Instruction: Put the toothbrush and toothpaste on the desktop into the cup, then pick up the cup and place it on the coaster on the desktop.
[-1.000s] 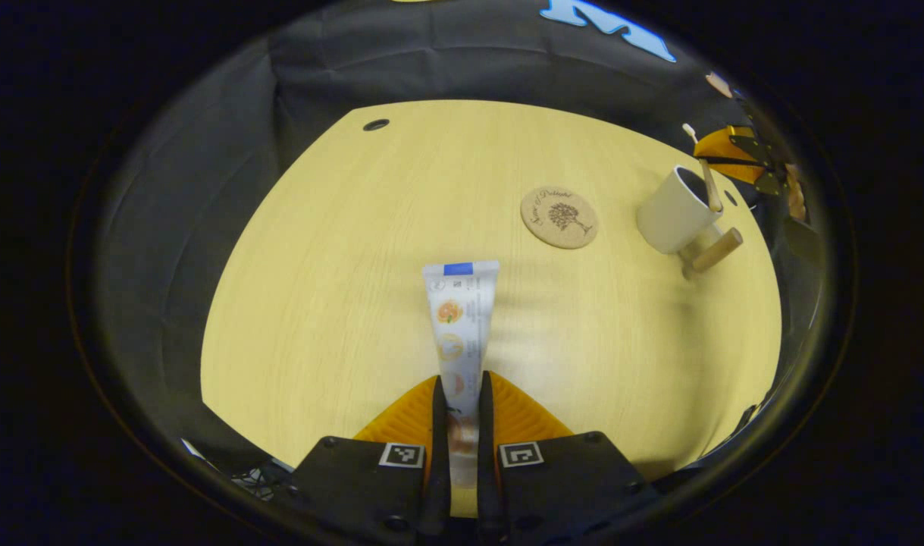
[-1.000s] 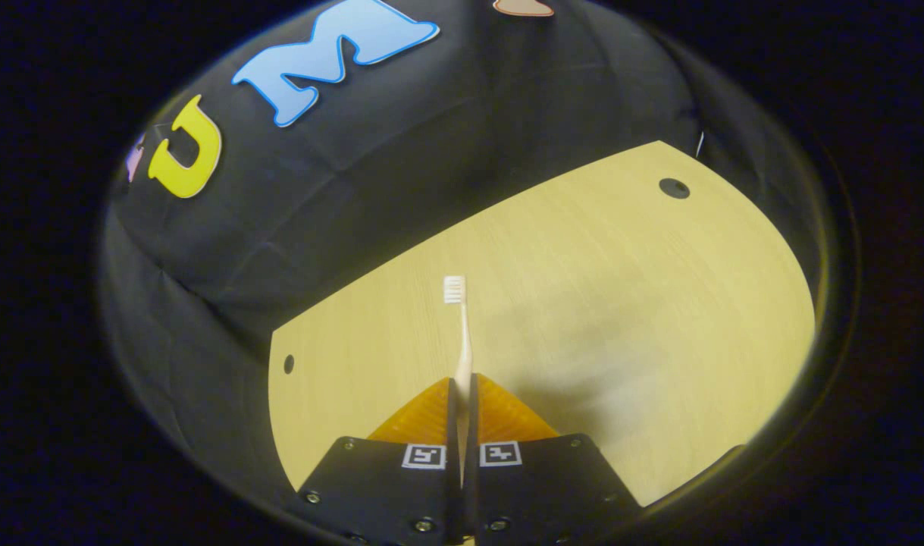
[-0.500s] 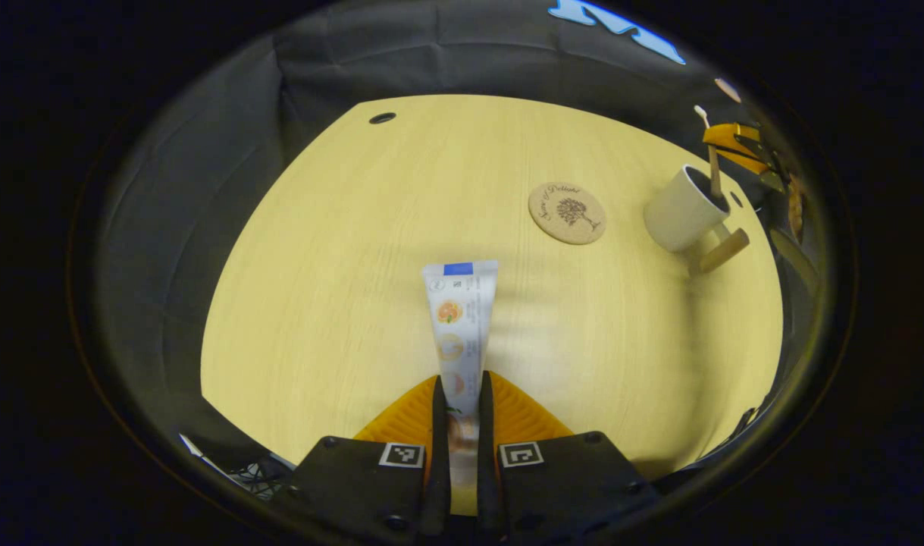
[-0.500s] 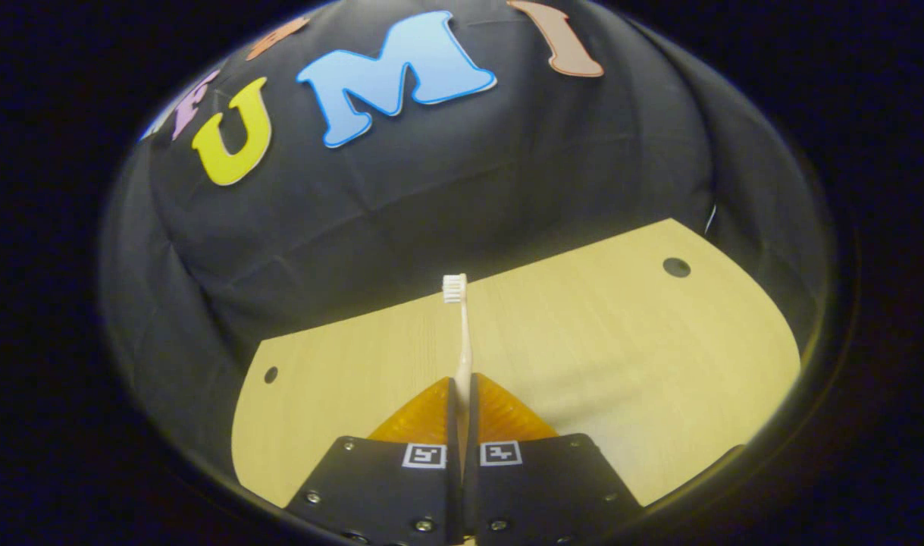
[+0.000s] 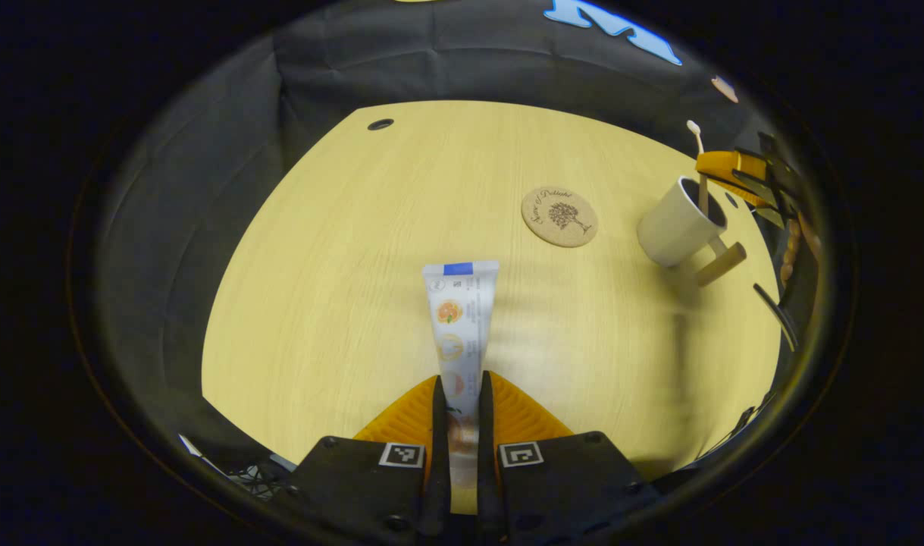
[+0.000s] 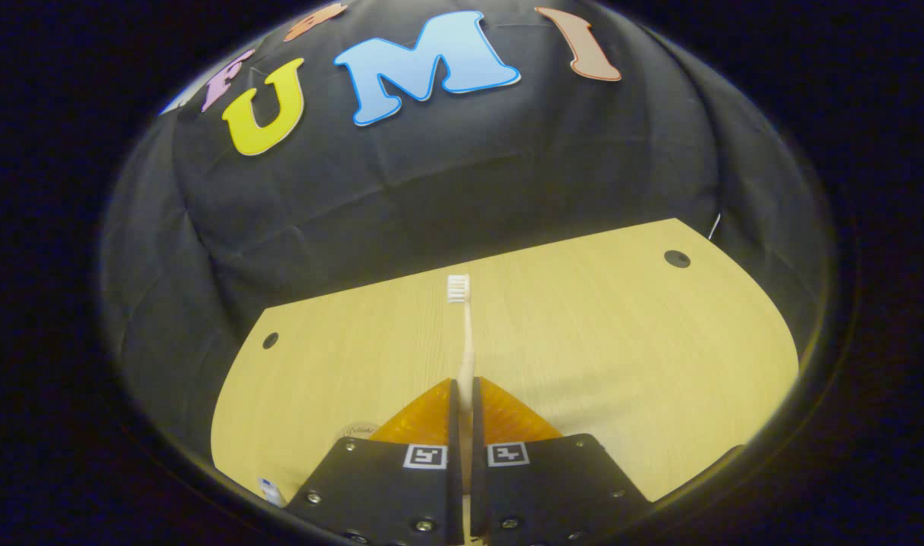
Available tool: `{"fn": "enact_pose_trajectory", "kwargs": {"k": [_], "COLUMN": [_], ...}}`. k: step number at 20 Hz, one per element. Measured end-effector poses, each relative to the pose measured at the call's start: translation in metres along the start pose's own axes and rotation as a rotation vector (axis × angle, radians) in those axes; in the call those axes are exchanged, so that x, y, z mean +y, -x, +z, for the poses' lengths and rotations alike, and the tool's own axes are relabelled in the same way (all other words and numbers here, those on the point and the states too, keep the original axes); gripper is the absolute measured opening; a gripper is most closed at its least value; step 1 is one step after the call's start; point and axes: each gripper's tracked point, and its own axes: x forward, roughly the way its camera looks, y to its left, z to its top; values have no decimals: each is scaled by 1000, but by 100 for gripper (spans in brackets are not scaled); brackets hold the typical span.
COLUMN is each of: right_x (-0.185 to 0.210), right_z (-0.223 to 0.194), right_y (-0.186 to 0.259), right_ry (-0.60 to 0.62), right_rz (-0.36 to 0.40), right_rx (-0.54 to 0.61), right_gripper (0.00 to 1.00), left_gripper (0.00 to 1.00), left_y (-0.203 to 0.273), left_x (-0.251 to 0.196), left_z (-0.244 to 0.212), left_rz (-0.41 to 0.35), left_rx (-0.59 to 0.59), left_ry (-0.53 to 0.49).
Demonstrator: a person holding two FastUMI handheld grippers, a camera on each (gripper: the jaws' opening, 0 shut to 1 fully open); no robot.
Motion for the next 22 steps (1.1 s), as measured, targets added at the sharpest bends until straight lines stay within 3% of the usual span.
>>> {"fn": "enact_pose_trajectory", "kwargs": {"k": [12,17,22], "right_x": [-9,-39,-83], "right_z": [-18,-12,-19], "right_y": [62,90,114], "right_ry": [77,57,24], "right_rz": [8,-36,-114], "right_rx": [-2,-36,-39], "right_gripper": [10,10,10], "left_gripper": [22,22,22], "left_y": [15,34,65], "left_x": [-21,-49,-100], "left_z": [21,65,122], "left_rz": [-49,-98,-196], "left_rx": [-110,-266,-427], "left_ry": [-39,-78,-126]}}
